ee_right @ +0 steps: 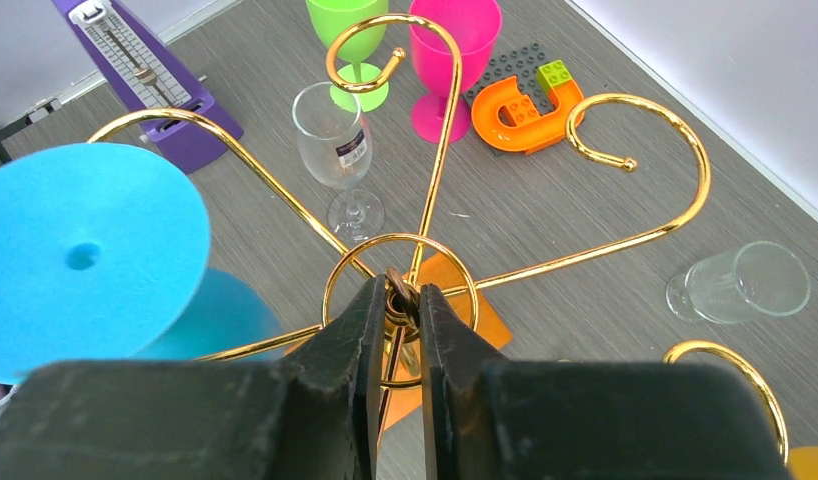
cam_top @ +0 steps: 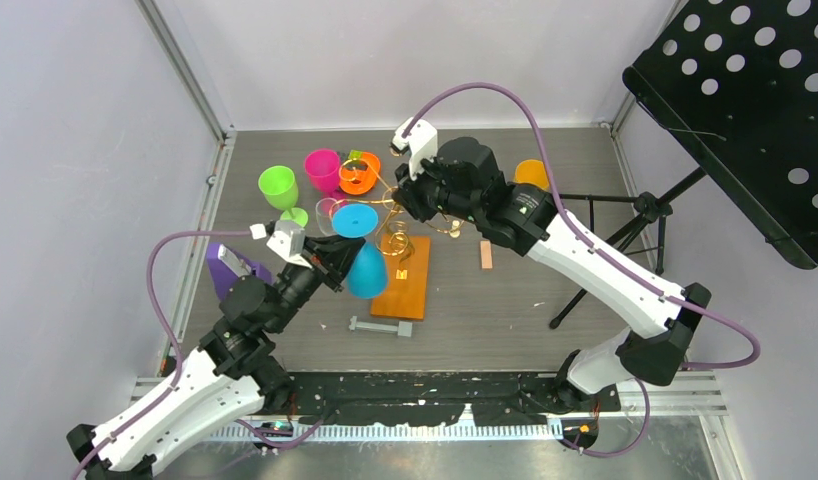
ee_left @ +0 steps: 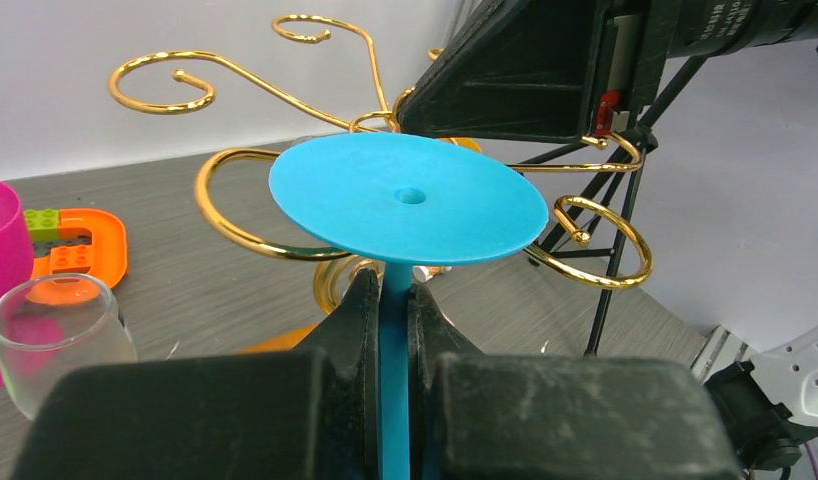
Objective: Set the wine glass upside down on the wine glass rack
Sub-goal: Turn the wine glass upside down at the wine rack.
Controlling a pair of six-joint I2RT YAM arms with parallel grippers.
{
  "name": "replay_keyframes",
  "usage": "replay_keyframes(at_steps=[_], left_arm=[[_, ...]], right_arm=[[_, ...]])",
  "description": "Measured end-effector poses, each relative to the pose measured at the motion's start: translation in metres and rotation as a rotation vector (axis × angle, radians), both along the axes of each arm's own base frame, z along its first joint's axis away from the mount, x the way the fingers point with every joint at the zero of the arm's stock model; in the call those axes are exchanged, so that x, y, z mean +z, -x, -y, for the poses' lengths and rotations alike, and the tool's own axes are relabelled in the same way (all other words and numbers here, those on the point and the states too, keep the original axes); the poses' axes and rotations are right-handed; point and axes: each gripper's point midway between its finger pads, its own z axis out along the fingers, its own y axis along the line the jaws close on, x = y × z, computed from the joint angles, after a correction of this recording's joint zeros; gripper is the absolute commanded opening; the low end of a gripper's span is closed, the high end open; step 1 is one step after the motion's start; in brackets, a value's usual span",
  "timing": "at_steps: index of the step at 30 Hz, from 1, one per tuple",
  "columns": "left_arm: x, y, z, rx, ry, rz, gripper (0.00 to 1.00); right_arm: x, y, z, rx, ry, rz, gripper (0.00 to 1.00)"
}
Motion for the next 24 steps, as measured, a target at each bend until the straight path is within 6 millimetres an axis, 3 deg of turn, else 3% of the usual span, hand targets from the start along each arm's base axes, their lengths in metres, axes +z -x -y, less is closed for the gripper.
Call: replay_keyframes(at_steps=[11, 24], left_arm=[[-0.005, -0.016, 0.008, 0.037, -0.020, -0.001, 0.00], [-0.008, -0.041, -0.003, 0.178, -0.011, -0.015, 0.00]], right_arm=[[0.000, -0.002, -0.003, 0.000, -0.017, 0.013, 0.05], [0.000, -0.002, -0.002, 0.000, -0.022, 0.016, 0.05]])
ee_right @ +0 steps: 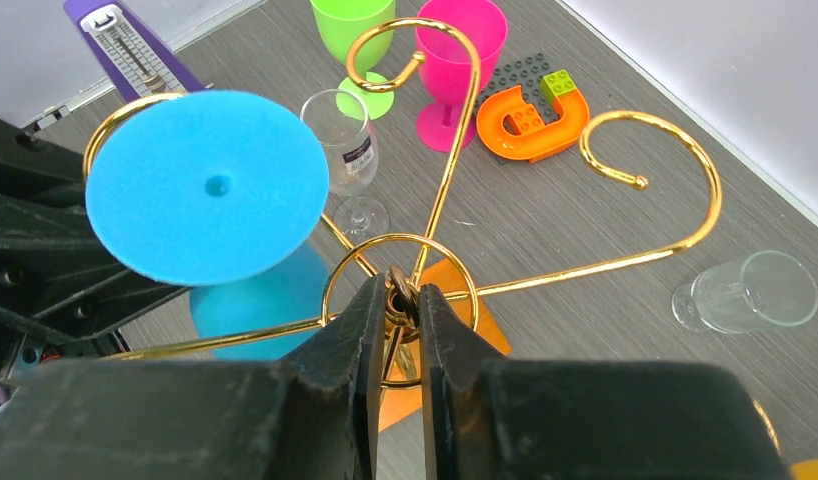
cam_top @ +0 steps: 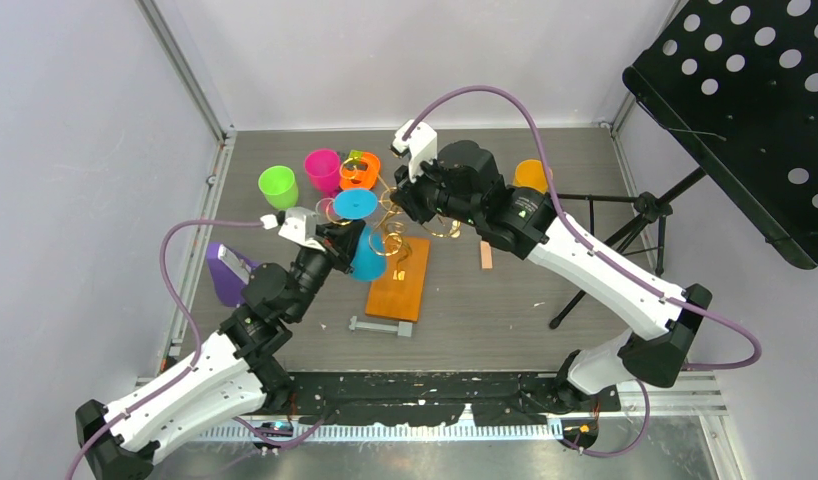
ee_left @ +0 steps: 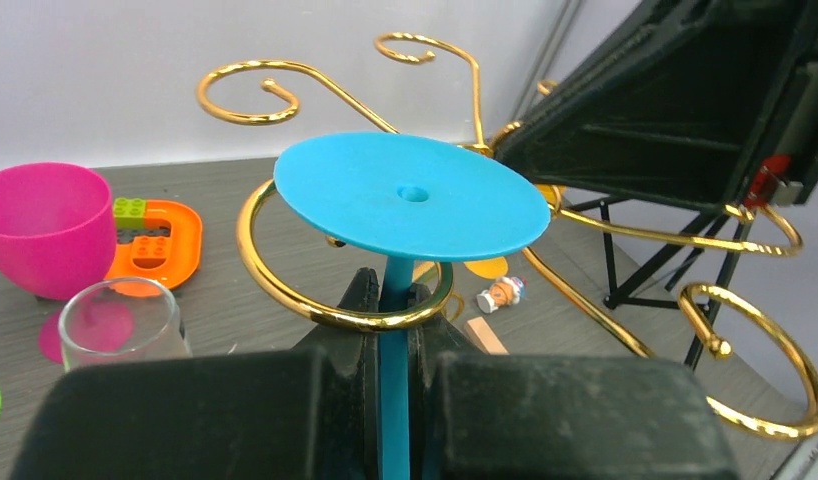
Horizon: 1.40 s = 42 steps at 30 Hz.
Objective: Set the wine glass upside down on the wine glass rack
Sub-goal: Turn the wine glass upside down at the wine rack.
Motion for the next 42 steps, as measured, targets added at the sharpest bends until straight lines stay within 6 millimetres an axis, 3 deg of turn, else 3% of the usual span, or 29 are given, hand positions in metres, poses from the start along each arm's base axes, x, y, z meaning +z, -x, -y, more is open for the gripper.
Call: replay_keyframes(at_steps=[8, 19, 28, 35, 42], left_arm=[[0.005, -0.006, -0.021, 0.108, 0.045, 0.011, 0.00], [0.011, 0.005, -0.041, 0.143, 0.112, 0.049, 0.00], [0.013, 0.025, -0.026, 0.001, 0.110, 0.093, 0.00], [0.000, 0.021, -0.011, -0.043, 0.048, 0.046, 0.00], [-0.002, 0.020, -0.011, -0.041, 0.045, 0.040, 0.23]], right_arm=[[-0.001, 0.001, -0.001, 0.003, -0.002, -0.003, 0.05], [-0.001, 0.001, -0.001, 0.002, -0.008, -0.005, 0.05], [-0.001, 0.002, -0.001, 0.003, -0.014, -0.006, 0.06], [-0.001, 0.002, -0.001, 0.002, -0.017, -0.007, 0.06], [-0.001, 0.002, -0.001, 0.002, -0.017, -0.007, 0.07]])
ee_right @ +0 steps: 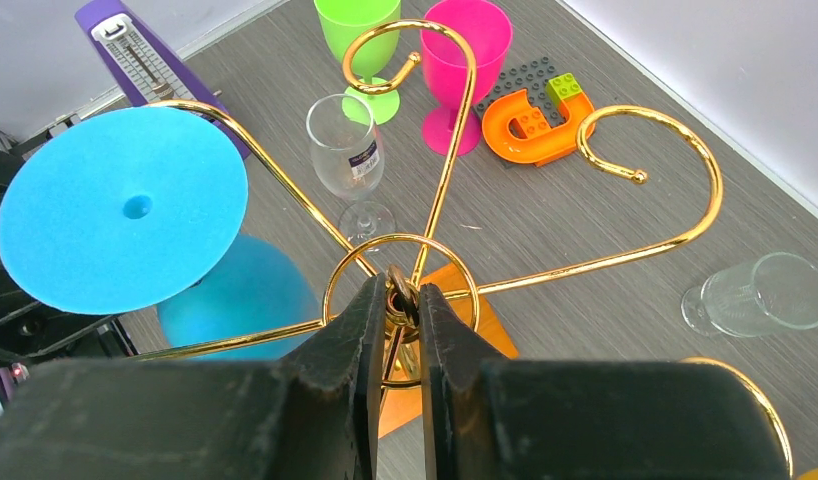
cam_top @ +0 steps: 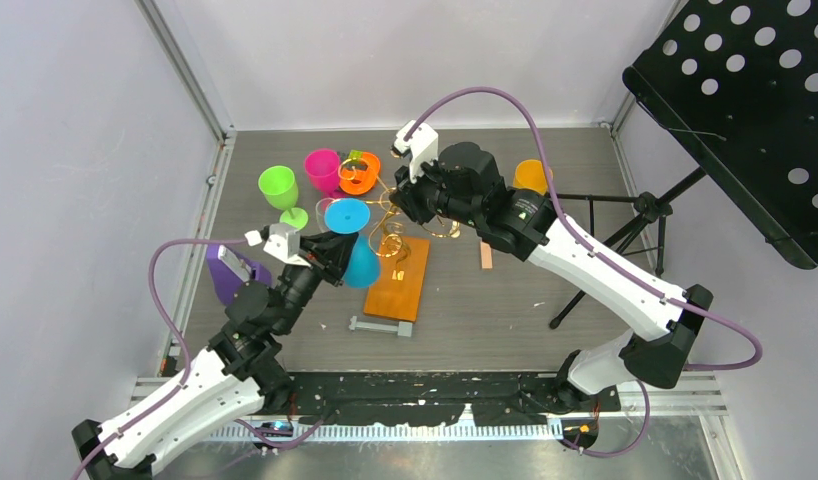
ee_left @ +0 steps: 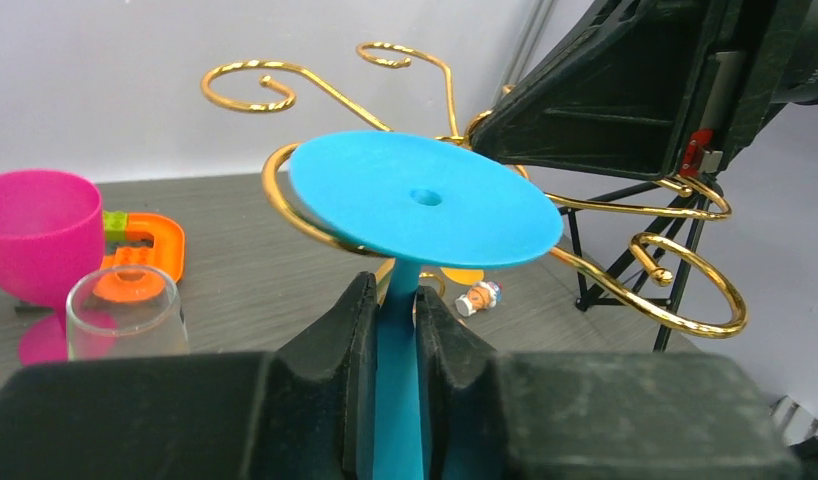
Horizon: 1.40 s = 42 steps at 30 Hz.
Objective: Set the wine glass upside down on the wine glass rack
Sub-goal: Turn the wine glass upside down at the wine rack, then pick up the wine glass at the center of the board.
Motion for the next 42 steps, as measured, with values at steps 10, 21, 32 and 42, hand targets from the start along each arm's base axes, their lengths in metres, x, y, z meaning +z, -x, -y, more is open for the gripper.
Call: replay_keyframes(at_steps=[10, 21, 32, 42], left_arm=[[-0.011, 0.000, -0.006, 0.024, -0.027, -0.035, 0.46], [-0.006, 0.015, -0.021, 0.019, 0.004, -0.034, 0.66], [-0.007, 0.031, -0.033, 0.001, 0.067, -0.059, 0.70], [-0.029, 0.038, -0.035, -0.018, 0.077, -0.161, 0.72]], right_arm=[[0.000, 0.000, 0.000, -0.001, 0.000, 0.000, 0.19], [-0.002, 0.003, 0.005, -0.006, 0.016, -0.016, 0.54], [0.036, 0.005, 0.019, -0.043, -0.024, 0.038, 0.69], [0.096, -0.025, 0.084, -0.296, -0.089, 0.136, 0.72]])
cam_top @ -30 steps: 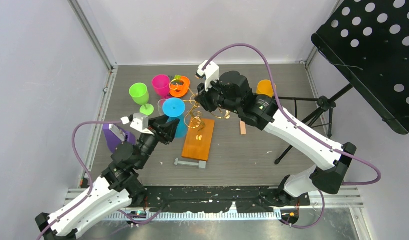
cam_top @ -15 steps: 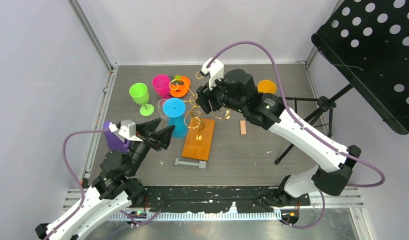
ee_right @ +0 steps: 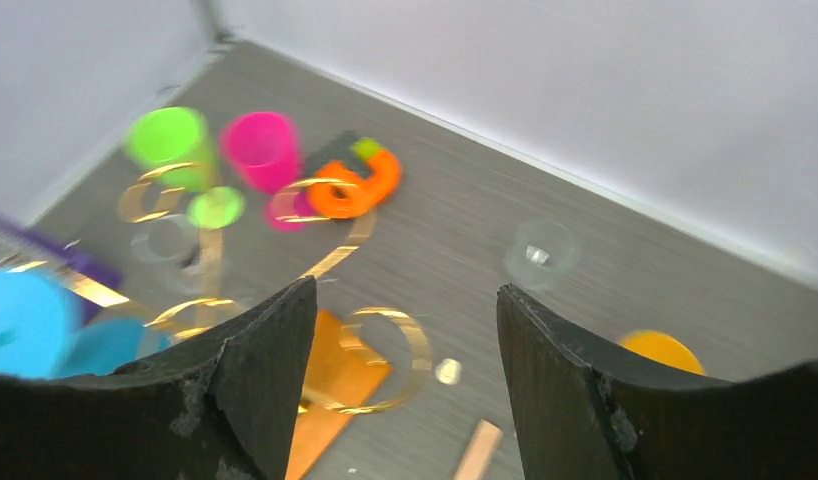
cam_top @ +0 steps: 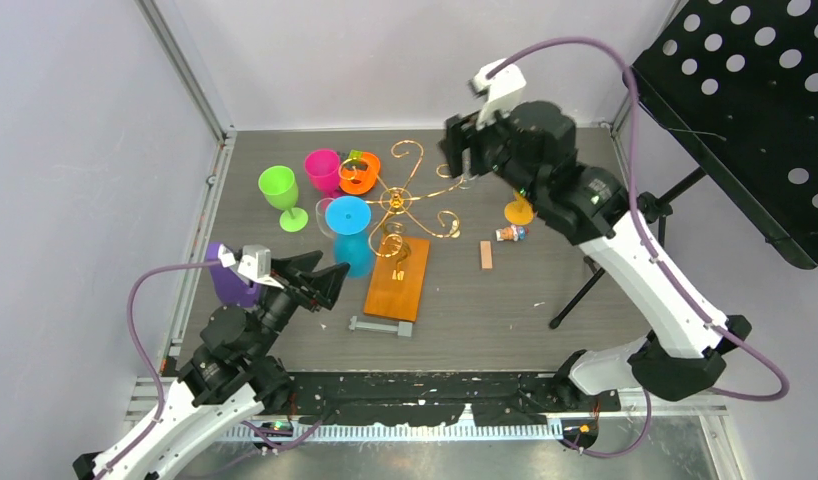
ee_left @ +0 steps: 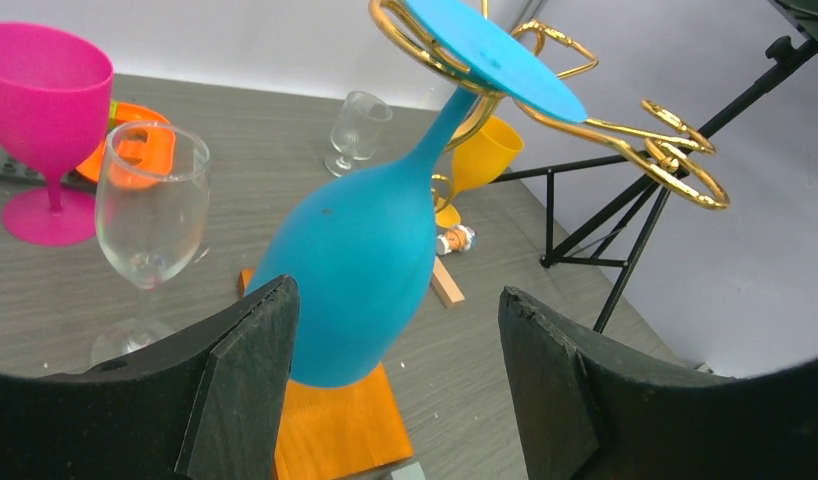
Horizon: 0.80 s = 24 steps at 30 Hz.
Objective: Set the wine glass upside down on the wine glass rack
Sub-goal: Pick up the wine glass at the center of the board.
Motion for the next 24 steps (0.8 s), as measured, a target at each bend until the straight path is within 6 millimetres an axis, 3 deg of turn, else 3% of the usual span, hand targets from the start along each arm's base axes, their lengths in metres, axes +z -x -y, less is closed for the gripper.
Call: replay_keyframes(at_steps=[4, 7, 10, 13, 18, 21, 24], left_arm=[[-0.005, 0.004, -0.003, -0.001, 0.017, -0.027, 0.73], [-0.009, 0.007, -0.006, -0.003, 0.022, -0.041, 0.73], [-0.014, 0.008, -0.006, -0.004, 0.027, -0.055, 0.73], [-0.018, 0.009, -0.006, -0.005, 0.023, -0.067, 0.73], [-0.023, 0.009, -0.006, -0.007, 0.026, -0.089, 0.73], [-0.024, 0.010, -0.005, -0.011, 0.027, -0.097, 0.73], [-0.026, 0.011, -0.005, -0.017, 0.030, -0.105, 0.73]], right_arm=[[-0.016, -0.046, 0.068, -0.221, -0.006, -0.080, 0.72], [-0.053, -0.076, 0.113, -0.358, 0.021, -0.198, 0.72], [-0.101, -0.096, 0.140, -0.437, 0.074, -0.324, 0.72], [-0.152, -0.108, 0.154, -0.476, 0.139, -0.455, 0.70], [-0.214, -0.127, 0.168, -0.516, 0.209, -0.603, 0.67], [-0.238, -0.132, 0.173, -0.533, 0.234, -0.660, 0.66], [-0.247, -0.135, 0.177, -0.547, 0.243, -0.680, 0.62]])
